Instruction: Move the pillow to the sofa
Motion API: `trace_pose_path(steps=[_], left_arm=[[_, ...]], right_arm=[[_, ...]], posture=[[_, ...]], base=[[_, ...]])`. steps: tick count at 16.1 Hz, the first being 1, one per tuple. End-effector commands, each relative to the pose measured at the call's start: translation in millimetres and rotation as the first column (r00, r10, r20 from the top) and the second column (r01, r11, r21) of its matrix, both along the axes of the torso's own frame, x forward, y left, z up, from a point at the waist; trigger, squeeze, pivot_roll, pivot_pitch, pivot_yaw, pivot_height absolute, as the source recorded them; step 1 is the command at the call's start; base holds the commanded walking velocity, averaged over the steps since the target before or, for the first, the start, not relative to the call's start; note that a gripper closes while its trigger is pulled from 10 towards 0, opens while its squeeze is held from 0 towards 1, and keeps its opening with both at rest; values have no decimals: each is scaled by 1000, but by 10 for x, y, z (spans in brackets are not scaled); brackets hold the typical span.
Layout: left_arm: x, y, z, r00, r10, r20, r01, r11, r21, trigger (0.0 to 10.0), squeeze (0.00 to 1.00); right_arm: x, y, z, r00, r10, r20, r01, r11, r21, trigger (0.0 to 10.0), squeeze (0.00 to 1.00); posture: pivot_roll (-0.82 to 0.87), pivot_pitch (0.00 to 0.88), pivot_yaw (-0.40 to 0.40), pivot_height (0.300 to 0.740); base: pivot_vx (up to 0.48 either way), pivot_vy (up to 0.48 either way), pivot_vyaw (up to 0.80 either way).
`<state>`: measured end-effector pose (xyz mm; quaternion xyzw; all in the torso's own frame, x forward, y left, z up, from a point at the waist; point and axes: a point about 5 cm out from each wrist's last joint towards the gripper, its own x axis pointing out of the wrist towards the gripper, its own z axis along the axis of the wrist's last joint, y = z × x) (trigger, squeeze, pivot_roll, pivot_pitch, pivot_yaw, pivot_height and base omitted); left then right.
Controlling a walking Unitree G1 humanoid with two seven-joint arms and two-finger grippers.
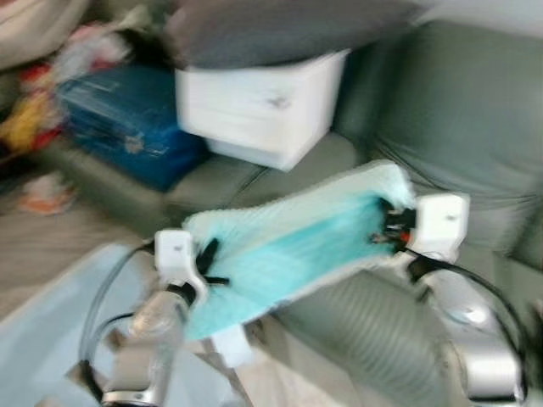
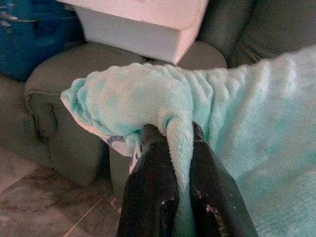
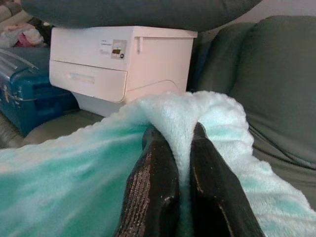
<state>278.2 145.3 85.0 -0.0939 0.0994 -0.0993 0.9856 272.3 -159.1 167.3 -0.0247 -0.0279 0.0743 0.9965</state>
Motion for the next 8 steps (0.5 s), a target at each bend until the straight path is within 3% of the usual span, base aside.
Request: trace_pose_path(steps=[1, 8], left_arm=[[10, -5, 31, 1000, -5, 12, 5, 1000, 1, 10000, 0], [17, -2, 16, 1000, -7, 7, 7, 1000, 8, 10000, 0]], right_arm=[[0, -39, 65, 999, -16, 29, 17, 1000, -7, 10000, 0], [15, -33, 73, 999, -14, 34, 14, 1000, -10, 10000, 0]], posture=[[-181, 5, 43, 740], [-181, 0, 44, 740]], base=[[0, 0, -788], [0, 0, -798]])
